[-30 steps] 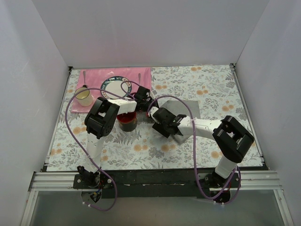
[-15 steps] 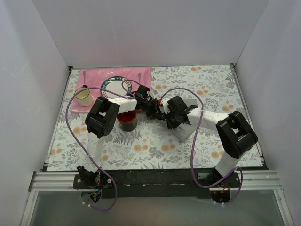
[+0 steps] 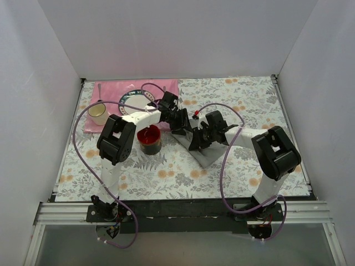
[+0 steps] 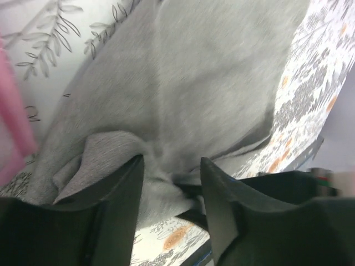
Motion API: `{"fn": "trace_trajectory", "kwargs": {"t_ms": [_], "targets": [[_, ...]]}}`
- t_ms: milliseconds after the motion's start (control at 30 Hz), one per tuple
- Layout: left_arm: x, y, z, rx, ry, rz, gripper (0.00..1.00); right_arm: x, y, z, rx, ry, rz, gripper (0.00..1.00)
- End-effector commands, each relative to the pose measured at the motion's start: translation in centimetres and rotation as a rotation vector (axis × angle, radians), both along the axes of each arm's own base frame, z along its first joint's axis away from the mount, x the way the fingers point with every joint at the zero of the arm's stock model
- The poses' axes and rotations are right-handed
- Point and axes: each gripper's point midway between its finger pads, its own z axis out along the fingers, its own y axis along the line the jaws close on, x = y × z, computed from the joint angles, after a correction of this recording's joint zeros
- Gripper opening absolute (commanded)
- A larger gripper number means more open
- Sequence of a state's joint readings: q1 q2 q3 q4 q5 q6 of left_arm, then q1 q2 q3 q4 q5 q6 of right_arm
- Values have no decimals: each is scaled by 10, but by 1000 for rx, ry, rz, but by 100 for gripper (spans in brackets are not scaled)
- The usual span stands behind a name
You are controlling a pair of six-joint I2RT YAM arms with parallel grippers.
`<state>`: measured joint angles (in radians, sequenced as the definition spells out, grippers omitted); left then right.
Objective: Fold the napkin, place the utensils inside, and roll it up
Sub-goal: Roll the napkin with the utensil
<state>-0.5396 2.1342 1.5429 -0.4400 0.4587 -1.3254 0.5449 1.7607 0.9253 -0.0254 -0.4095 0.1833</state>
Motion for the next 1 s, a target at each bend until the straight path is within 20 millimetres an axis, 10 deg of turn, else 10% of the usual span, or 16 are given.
{"fn": "trace_trajectory", "kwargs": {"t_ms": [0, 300, 633, 967], "targets": [[35, 9, 72, 8, -210, 93, 48, -73, -6, -44, 63, 382, 2, 1], [13, 18, 113, 34, -199, 183, 63, -70, -2, -35, 307, 518, -132, 1], [-70, 25, 75, 277, -46, 238, 64, -57, -2, -32, 382, 534, -269, 1], [-75, 30, 48, 366, 38, 374, 65, -50, -6, -29, 363, 484, -283, 1]]}}
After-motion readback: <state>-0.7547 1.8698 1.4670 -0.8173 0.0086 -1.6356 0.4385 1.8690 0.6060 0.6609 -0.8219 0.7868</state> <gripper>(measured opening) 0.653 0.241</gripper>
